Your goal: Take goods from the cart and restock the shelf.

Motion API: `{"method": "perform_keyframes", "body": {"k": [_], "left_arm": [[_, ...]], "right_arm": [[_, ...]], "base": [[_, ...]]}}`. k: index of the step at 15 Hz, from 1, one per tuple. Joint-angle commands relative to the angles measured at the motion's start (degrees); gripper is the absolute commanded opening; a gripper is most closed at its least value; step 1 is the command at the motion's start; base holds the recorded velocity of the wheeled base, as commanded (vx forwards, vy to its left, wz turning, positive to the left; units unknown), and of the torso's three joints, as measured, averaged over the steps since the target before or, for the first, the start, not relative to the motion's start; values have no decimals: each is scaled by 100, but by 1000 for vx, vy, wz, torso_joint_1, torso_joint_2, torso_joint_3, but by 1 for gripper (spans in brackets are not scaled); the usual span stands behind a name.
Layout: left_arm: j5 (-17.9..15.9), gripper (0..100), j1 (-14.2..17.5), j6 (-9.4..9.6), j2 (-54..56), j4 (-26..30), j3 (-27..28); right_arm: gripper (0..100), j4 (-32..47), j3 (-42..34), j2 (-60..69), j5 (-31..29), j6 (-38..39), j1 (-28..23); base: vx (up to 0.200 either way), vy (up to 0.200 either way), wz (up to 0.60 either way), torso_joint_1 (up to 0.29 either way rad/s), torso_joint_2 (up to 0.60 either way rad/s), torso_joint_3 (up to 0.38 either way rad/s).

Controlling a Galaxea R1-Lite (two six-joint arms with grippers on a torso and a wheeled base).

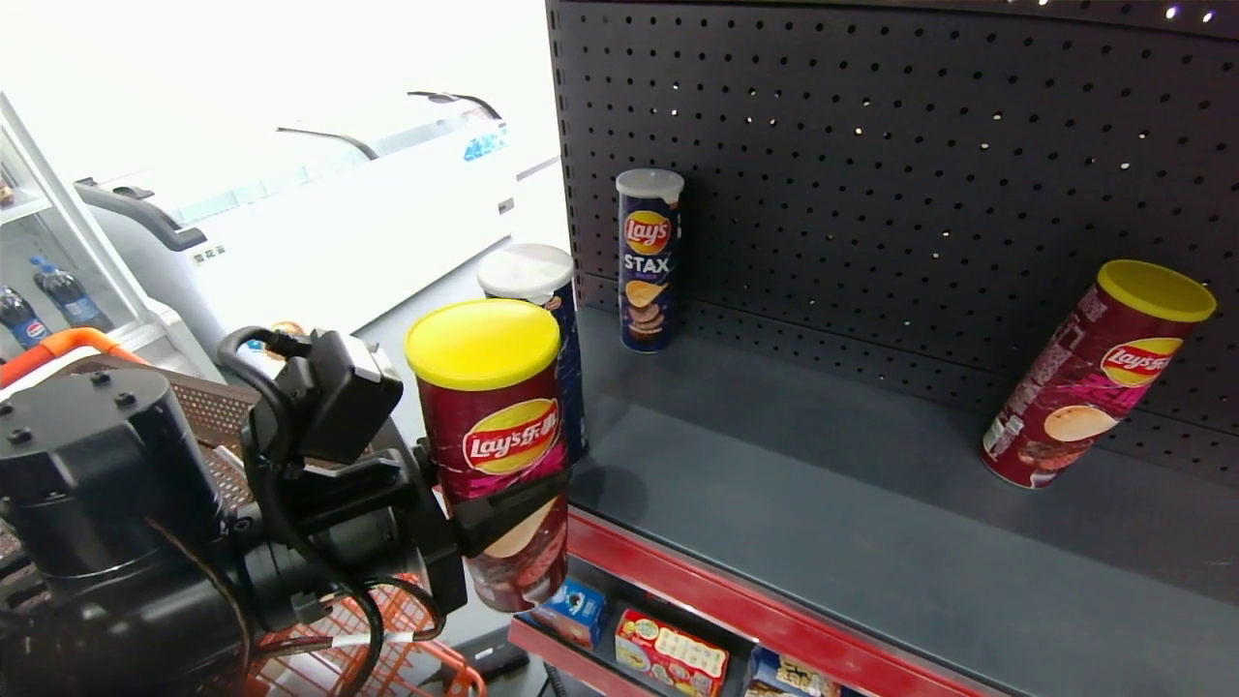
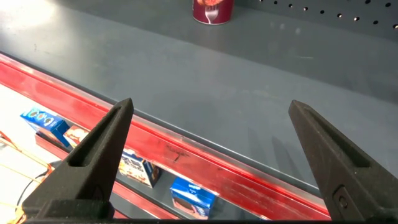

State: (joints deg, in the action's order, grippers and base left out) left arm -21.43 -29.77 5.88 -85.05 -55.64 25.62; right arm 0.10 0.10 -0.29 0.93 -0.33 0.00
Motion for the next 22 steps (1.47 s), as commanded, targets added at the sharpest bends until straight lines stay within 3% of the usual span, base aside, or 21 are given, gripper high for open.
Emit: {"method": "perform_keyframes", "body": {"k": [1,6,15,22], "left_arm": [[7,0,-3,-8,-310,9,382],[7,0,24,-8,-583,62,944],[-1,0,6,-8,-670,88,1006],[-1,0,24,-16,-670,88,1006]], "right_arm": [[100,-1,-1,-6,4,-11,9],[100,-1,-1,-6,4,-2,0],[100,-1,-1,-6,4,-11,9],[100,-1,-1,-6,4,-2,9]], "base": [[0,0,0,0,0,0],[0,0,0,0,0,0],[0,0,0,0,0,0],[0,0,-600,2,0,3]]}}
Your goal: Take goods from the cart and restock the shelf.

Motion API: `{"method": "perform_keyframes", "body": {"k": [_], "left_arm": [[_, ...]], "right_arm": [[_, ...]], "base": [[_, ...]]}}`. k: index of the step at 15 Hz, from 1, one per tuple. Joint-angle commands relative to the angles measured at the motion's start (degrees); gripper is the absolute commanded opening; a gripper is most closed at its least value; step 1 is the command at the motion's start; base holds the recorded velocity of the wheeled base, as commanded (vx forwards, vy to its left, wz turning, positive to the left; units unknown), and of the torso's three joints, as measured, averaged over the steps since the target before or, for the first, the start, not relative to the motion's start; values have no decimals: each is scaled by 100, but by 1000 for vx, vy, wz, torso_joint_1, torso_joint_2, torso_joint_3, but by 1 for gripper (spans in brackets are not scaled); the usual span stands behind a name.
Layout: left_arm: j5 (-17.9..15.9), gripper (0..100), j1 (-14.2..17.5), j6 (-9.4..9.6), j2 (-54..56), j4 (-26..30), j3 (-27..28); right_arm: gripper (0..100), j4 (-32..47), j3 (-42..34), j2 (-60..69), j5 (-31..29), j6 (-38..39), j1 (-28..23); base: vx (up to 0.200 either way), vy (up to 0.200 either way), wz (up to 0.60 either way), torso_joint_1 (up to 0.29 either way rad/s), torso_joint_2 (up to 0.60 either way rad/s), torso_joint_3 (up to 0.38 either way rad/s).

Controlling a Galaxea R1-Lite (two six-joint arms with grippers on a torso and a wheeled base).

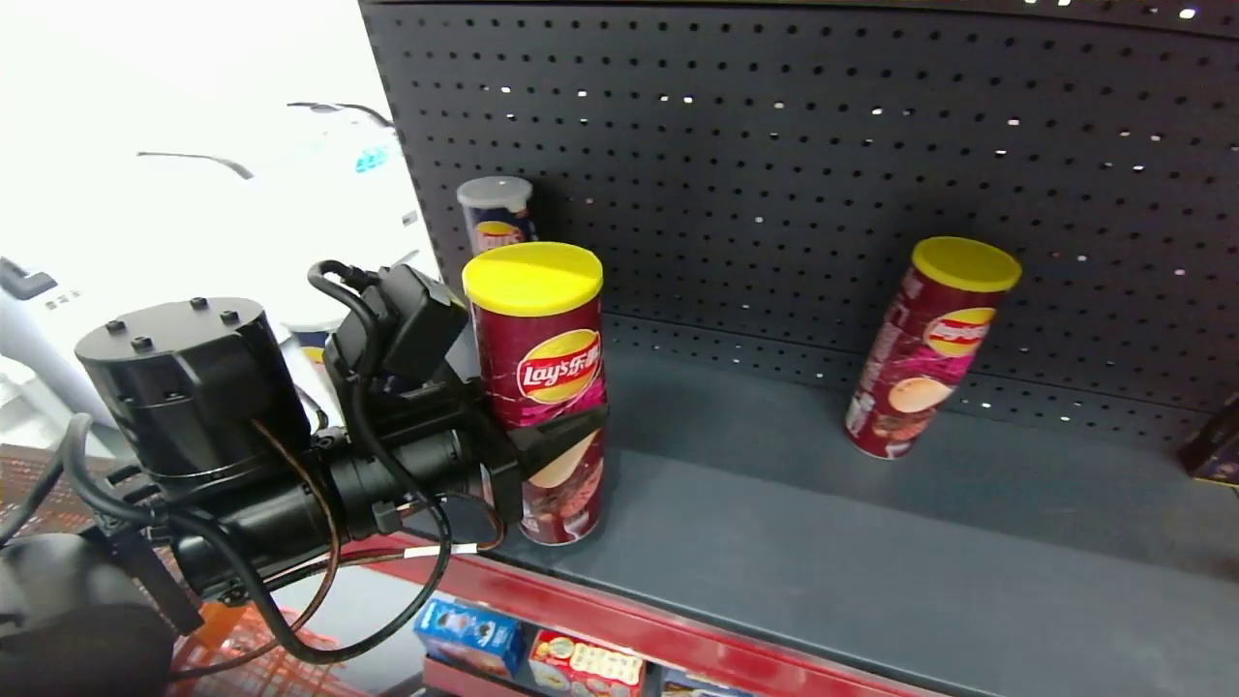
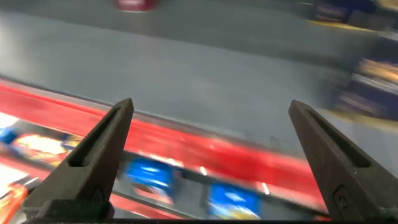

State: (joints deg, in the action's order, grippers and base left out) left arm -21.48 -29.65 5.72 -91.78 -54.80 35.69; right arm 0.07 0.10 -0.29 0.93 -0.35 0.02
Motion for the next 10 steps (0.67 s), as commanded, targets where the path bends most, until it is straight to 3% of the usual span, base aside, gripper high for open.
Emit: {"method": "perform_keyframes", "body": {"k": [1,5,10], "left_arm": [[3,0,12,0,3,4,-1],[3,0,12,0,3,4,-1],[12,0,38,0,29,4,-54]], "right_arm": [[100,1,-1,-6,4,0,6],[100,1,-1,-6,4,0,-2],[100,1,-1,-6,4,0,-2]], "base": [[0,0,-600,2,2,2],[0,0,-600,5,2,0],[0,0,0,0,0,0]]}}
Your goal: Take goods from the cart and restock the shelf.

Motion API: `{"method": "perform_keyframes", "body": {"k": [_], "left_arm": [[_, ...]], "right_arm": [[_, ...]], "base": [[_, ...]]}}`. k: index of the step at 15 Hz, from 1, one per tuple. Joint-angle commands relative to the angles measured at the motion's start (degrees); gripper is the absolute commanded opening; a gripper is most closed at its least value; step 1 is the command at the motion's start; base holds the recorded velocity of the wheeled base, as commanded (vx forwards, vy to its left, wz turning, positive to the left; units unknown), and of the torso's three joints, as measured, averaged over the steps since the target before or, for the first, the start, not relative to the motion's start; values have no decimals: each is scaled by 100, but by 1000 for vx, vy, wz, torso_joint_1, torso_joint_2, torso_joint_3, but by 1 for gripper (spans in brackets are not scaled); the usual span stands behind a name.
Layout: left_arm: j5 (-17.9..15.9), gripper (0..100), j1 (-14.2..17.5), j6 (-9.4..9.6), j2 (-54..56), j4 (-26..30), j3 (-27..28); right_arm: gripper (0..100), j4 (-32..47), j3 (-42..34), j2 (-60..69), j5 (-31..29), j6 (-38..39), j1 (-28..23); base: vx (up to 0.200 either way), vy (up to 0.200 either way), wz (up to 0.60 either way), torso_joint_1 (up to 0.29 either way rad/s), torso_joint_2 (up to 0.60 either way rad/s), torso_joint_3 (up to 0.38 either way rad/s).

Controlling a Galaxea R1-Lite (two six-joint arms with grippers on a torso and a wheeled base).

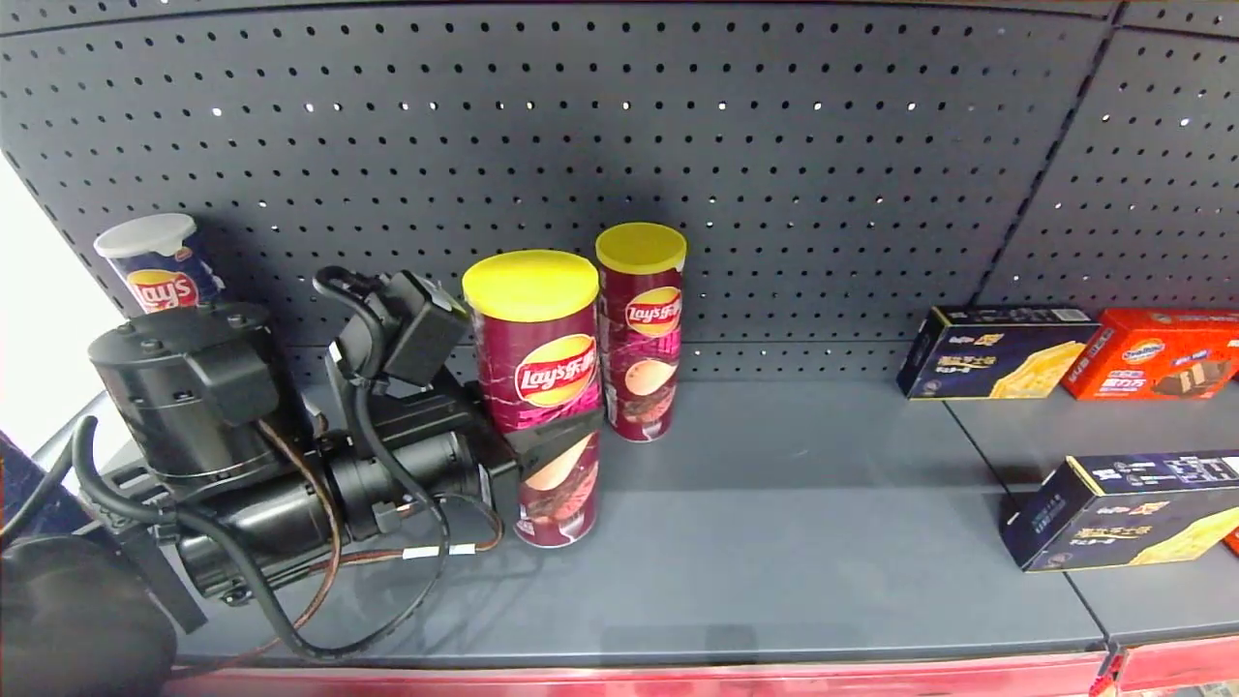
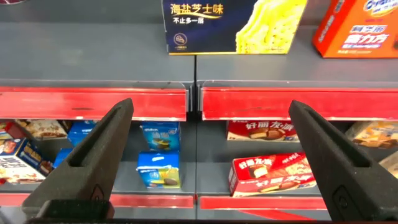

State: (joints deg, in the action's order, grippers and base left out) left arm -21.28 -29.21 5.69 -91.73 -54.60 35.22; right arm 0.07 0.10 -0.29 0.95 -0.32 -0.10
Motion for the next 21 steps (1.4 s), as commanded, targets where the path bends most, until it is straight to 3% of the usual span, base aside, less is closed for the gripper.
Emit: {"method": "perform_keyframes", "body": {"k": [1,8,12,13,14,17,21], "left_arm": [[-7,0,-6,2,33,-15,-6],[45,0,64,-7,332,-15,-402],[292,0,47,-16,376,-7,-393],[309,0,82,-24,376,-7,-340],[318,0,170,-95,376,2,-261],[309,0,179,-95,191,-15,-191],[309,0,337,-139,226,-15,-244]], "right_arm": [[100,1,-1,-6,2,-3,10],[100,1,-1,-6,19,-21,10],[100,1,78,-76,81,-74,54],[100,-148,913,-735,476,-109,98],[100,-473,2434,-2836,1241,-83,115],[100,-666,2425,-3627,2208,-689,449],[100,-825,2680,-4330,2216,-751,897]], "base": [[0,0,0,0,0,0],[0,0,0,0,0,0],[0,0,0,0,0,0],[0,0,0,0,0,0],[0,0,0,0,0,0],[0,0,0,0,0,0],[0,0,0,0,0,0]]}}
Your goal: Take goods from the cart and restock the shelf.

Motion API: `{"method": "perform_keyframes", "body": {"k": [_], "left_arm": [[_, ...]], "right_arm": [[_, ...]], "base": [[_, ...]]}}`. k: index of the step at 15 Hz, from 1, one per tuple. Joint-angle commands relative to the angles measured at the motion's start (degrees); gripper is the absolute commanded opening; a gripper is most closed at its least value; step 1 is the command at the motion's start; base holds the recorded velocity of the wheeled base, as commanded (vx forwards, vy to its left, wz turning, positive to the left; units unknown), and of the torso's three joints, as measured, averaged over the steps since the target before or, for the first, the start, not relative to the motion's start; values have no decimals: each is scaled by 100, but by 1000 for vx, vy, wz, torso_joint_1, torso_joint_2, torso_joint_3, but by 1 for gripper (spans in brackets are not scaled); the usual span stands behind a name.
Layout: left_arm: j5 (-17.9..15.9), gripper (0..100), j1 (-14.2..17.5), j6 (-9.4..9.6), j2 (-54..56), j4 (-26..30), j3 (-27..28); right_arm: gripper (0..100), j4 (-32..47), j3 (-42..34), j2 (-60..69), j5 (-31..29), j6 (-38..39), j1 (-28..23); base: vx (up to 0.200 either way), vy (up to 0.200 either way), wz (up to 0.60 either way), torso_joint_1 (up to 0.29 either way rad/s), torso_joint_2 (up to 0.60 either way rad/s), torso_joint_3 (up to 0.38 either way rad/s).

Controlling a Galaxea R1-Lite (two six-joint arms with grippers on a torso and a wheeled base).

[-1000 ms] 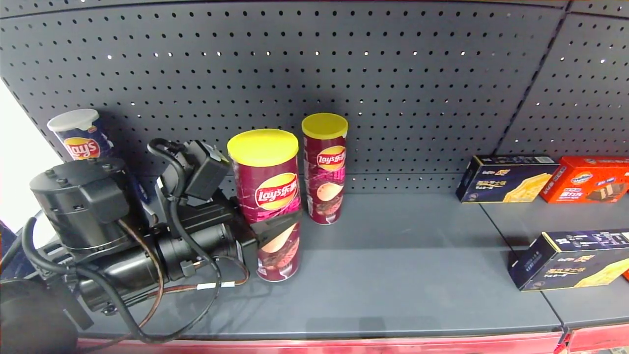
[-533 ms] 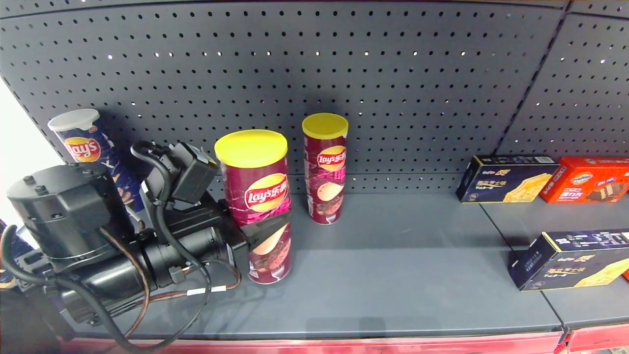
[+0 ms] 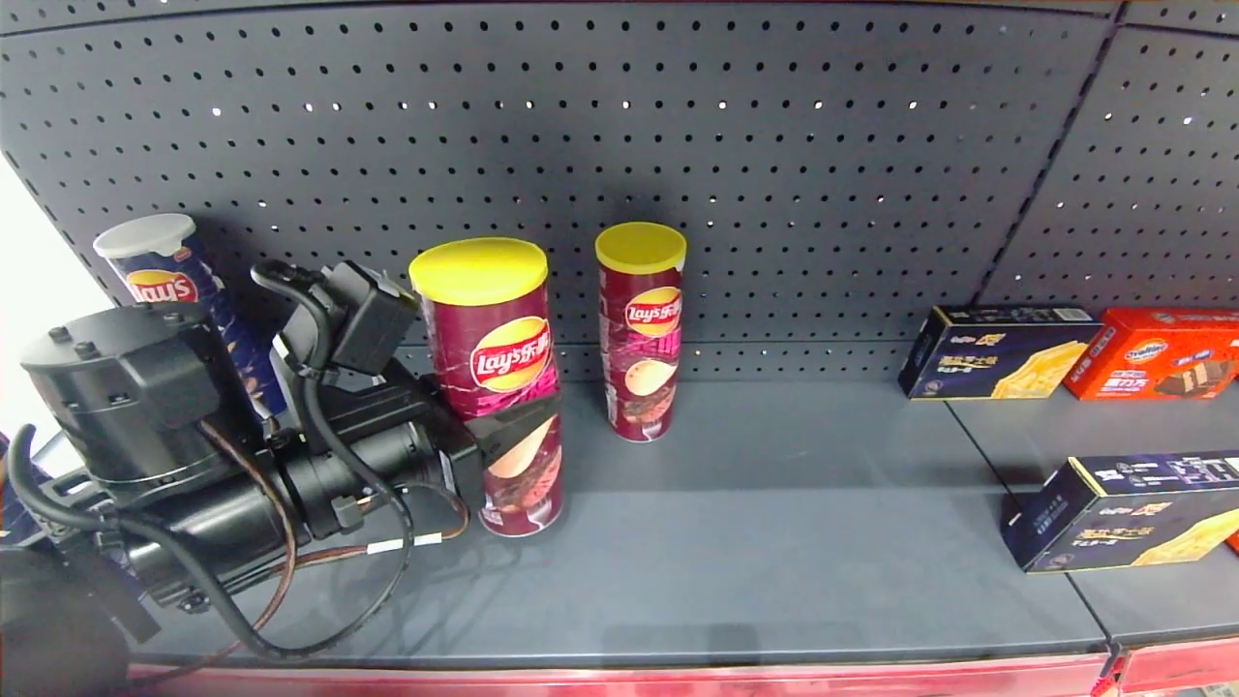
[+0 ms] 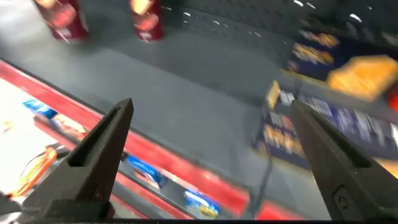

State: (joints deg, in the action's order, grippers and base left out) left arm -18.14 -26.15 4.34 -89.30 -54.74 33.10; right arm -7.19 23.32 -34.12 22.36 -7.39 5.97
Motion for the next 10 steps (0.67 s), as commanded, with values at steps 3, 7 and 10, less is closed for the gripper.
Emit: {"method": "perform_keyframes", "body": {"k": [3,7,10], "left_arm": [[12,0,31,-21,-18,-2,-23],[21,0,40,-21,132,7,-154],[39,0,180,-38,158,7,-146]], "right_arm": [[100,-133,858,-1694,-21,-184,369],[100,-265,1254,-2705,-30,-457,1310],[100,-643,1623,-3505,-82,-448,1424]], "base": [[0,0,0,0,0,0],[0,0,0,0,0,0],[0,0,0,0,0,0]]}}
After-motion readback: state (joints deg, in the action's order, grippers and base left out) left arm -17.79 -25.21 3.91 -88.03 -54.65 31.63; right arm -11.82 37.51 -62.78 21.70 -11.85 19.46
